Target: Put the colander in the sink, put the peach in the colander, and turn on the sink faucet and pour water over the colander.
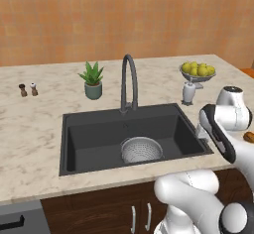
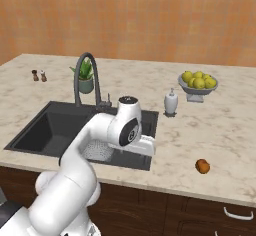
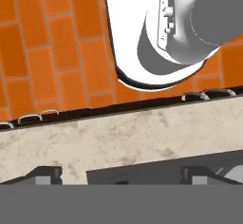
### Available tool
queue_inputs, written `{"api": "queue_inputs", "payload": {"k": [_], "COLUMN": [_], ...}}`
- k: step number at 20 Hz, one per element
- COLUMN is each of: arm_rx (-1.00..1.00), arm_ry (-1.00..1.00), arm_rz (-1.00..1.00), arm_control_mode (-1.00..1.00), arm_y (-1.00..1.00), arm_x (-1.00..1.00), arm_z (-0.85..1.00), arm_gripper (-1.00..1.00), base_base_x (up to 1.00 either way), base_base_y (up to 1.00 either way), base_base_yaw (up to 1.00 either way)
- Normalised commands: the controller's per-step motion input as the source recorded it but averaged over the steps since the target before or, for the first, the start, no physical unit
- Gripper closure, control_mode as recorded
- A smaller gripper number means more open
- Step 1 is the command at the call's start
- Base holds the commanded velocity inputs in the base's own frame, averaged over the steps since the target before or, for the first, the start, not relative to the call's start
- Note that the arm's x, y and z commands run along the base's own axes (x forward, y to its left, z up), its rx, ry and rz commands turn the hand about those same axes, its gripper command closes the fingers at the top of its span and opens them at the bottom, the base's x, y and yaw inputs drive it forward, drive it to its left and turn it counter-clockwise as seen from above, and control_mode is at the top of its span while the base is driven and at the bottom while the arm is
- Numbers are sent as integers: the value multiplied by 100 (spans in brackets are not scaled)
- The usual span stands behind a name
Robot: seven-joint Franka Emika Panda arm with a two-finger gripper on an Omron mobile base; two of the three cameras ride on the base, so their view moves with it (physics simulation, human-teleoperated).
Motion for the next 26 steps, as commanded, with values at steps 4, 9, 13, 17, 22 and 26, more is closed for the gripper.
{"api": "queue_inputs", "payload": {"k": [4,9,13,17,22,26], "arm_rx": [-4,0,5,6,2,0], "arm_ry": [25,22,4,-7,-8,-6], "arm_rz": [0,-1,-1,0,0,0], "arm_control_mode": [-100,-100,-100,-100,-100,-100], "arm_y": [-100,-100,-89,-54,-47,-27], "arm_x": [-16,-13,0,0,0,9], "arm_z": [14,1,0,-6,-18,-22], "arm_gripper": [-100,-100,-100,-100,-100,-100], "base_base_x": [0,0,0,0,0,0], "base_base_y": [0,0,0,0,0,0], "base_base_yaw": [0,0,0,0,0,0]}}
